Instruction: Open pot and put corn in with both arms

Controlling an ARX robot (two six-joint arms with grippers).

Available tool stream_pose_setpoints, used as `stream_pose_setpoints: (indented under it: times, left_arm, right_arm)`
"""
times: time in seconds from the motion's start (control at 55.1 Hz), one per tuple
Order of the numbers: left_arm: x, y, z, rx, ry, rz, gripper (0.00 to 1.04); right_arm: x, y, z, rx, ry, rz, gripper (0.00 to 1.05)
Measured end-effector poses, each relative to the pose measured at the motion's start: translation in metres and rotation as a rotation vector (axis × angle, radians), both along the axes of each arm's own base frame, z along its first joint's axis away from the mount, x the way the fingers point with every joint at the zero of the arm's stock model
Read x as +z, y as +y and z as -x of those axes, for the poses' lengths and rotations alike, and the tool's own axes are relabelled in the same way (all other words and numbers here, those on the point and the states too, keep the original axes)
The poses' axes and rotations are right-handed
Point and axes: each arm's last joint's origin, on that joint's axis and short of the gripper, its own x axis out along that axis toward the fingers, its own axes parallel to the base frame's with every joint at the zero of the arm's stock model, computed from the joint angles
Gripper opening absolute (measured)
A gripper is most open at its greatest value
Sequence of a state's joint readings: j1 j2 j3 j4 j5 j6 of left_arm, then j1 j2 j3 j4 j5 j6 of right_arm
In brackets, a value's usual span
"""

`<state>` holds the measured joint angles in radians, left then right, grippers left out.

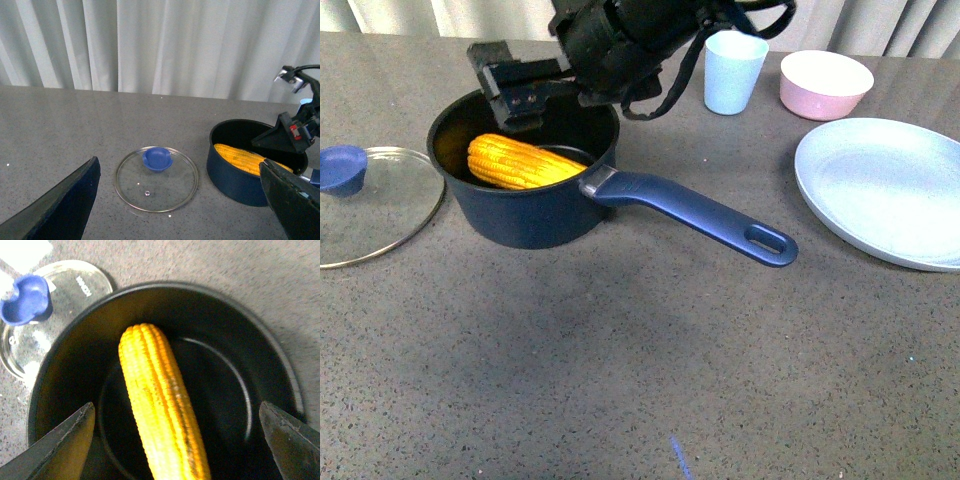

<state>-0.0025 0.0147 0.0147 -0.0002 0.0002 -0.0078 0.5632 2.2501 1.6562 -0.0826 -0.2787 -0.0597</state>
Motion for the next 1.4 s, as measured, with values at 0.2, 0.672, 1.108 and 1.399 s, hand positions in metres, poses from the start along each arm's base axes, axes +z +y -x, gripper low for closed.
stream_pose_setpoints:
  times: [0.2,0.672,1.108,1.399]
  left_arm:
    - [0.000,0.000,0.000,0.000,0.000,0.000,0.96]
    - [0.000,0.000,0.000,-0.001,0.000,0.000,0.96]
    - [0.000,0.000,0.000,0.000,0.000,0.000,0.96]
    - [0.000,0.000,0.000,0.000,0.000,0.000,0.96]
  right_arm:
    - [0.034,-0.046,0.014,-0.128,-0.118,-0.028,0.96]
    - [0.054,-0.171,0.095,-0.789,-0.631,-0.149,0.67]
    - [0.022,-0.239,0.192,-0.821,-0.652,-0.151,0.02]
    - [0.013,-0.256,0.230,-0.828,-0.652,-0.149,0.02]
